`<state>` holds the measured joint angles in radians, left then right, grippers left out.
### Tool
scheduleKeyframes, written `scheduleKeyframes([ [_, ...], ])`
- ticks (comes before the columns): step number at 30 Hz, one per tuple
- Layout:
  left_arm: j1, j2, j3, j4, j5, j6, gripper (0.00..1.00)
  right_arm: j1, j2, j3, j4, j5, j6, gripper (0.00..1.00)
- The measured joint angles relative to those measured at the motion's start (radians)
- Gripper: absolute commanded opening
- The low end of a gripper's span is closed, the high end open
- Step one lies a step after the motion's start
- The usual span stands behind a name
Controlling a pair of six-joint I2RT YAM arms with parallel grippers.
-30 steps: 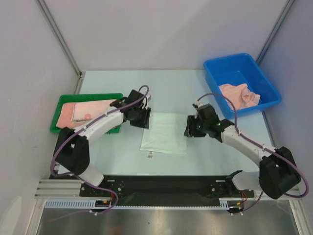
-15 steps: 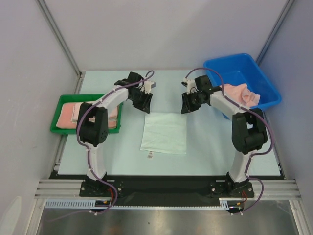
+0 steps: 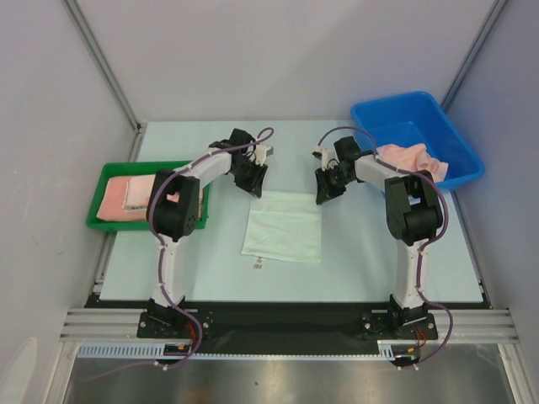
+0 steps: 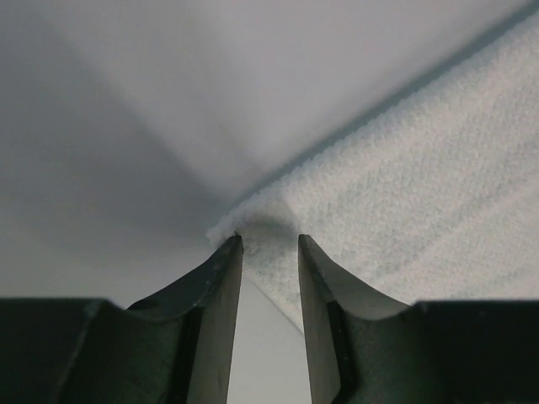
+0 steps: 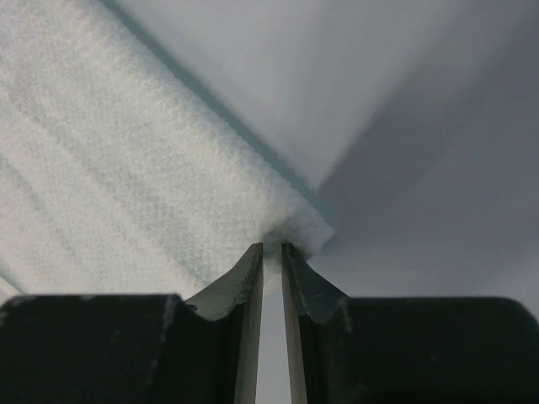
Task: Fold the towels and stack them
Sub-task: Fold the towel
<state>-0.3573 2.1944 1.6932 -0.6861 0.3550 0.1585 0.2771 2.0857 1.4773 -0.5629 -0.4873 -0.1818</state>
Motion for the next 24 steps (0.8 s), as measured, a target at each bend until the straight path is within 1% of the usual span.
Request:
scheduleKeyframes([
  [2,-0.001,0.011,0.02,0.011,-0.029,-0.002,0.38,-0.002,0.013,0.02,0.0,0.009,-0.005,0.2],
  [6,-0.001,0.039,0.066,0.011,-0.053,-0.01,0.4,-0.002,0.029,0.045,-0.001,0.012,-0.016,0.21],
  [7,-0.001,0.042,0.072,0.011,-0.055,-0.01,0.43,-0.002,0.029,0.045,-0.002,0.012,-0.019,0.24],
  [8,-0.001,0.043,0.076,0.011,-0.056,-0.009,0.45,-0.002,0.03,0.05,-0.007,0.01,-0.028,0.3],
  [9,-0.001,0.043,0.077,0.011,-0.056,-0.008,0.48,-0.002,0.03,0.053,-0.009,0.008,-0.032,0.31],
  [10,0.0,0.042,0.079,0.012,-0.056,-0.001,0.53,-0.002,0.03,0.06,-0.018,0.001,-0.048,0.35],
  [12,0.002,0.042,0.08,0.014,-0.052,0.014,0.56,-0.003,0.033,0.088,-0.056,-0.019,-0.076,0.36],
  [17,0.021,0.042,0.101,0.008,-0.01,0.068,0.56,-0.006,0.033,0.178,-0.119,-0.045,-0.124,0.36],
  [18,0.026,0.043,0.116,-0.002,-0.008,0.085,0.56,-0.006,0.034,0.193,-0.131,-0.045,-0.134,0.37],
  [19,0.029,0.044,0.129,-0.008,-0.007,0.098,0.56,-0.007,0.034,0.205,-0.142,-0.044,-0.142,0.41],
  [22,0.035,0.051,0.184,-0.035,-0.006,0.152,0.55,-0.009,0.051,0.243,-0.176,-0.044,-0.171,0.45],
  [24,0.035,0.062,0.208,-0.043,-0.002,0.182,0.55,-0.011,0.076,0.263,-0.193,-0.044,-0.194,0.45],
])
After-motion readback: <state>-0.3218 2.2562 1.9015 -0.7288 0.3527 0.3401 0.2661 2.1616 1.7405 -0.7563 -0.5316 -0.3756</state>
